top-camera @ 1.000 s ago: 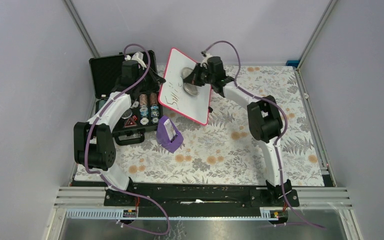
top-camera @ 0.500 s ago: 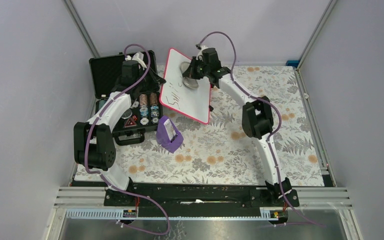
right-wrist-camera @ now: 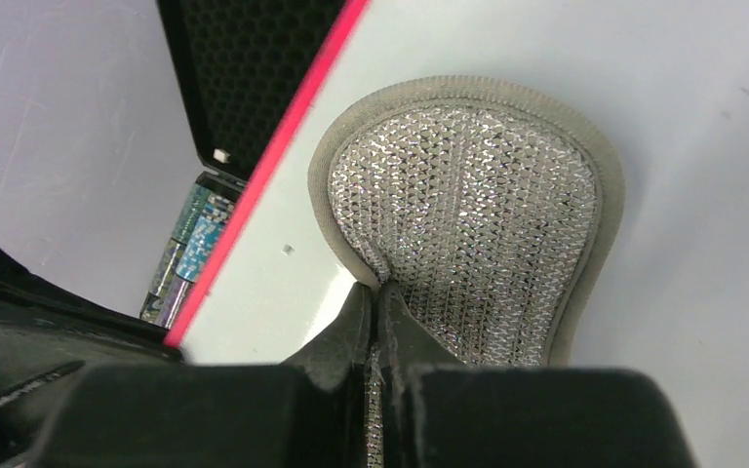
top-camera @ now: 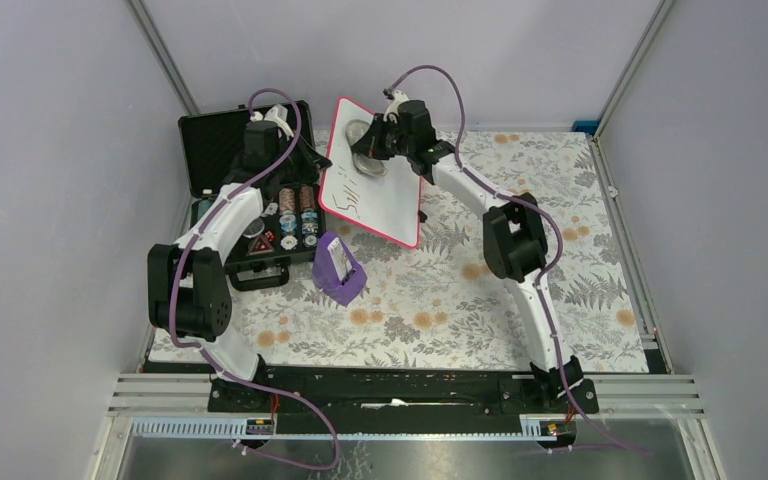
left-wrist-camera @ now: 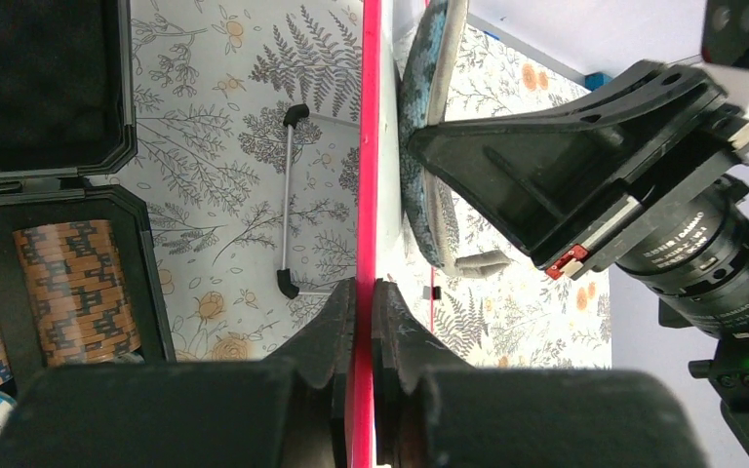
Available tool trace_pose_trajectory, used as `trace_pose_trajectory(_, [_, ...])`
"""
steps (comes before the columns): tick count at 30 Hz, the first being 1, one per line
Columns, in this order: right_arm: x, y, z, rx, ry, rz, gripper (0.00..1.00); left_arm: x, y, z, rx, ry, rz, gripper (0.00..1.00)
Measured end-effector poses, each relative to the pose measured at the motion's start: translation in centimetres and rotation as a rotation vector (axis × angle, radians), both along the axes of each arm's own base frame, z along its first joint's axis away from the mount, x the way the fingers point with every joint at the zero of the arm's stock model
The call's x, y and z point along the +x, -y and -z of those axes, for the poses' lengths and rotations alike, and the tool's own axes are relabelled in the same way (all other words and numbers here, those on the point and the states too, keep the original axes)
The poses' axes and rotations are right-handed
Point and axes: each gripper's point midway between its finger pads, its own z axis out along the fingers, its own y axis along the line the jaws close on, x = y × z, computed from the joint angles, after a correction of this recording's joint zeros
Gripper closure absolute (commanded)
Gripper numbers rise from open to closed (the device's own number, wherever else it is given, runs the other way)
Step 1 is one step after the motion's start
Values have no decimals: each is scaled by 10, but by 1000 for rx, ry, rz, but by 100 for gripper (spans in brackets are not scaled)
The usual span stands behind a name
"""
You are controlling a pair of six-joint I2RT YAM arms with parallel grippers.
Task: Erase the whiteboard
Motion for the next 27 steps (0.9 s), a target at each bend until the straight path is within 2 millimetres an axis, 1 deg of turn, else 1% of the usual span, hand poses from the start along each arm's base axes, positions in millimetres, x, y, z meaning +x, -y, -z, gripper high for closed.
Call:
trace_pose_trajectory(6, [1, 28, 20, -16, -50, 58, 100, 0, 1, -1, -2, 5, 2, 100])
trace_pose_trajectory(8, [2, 32, 23, -14, -62, 70, 100, 1, 1, -1, -2, 6, 2, 100])
trace_pose_trajectory(10, [2, 32, 23, -9, -60, 74, 100, 1, 1, -1, -2, 6, 2, 100])
trace_pose_trajectory(18, [-3, 22, 14, -57, -41, 81, 100, 0, 1, -1, -2, 2, 3, 100])
trace_pose_trajectory(25, [-22, -10, -6, -47, 19, 27, 100, -2, -2, 1, 9, -11, -7, 100])
trace_pose_trajectory(27, [-28, -14, -8, -45, 42, 9, 100, -4, -1, 2, 9, -16, -6, 100])
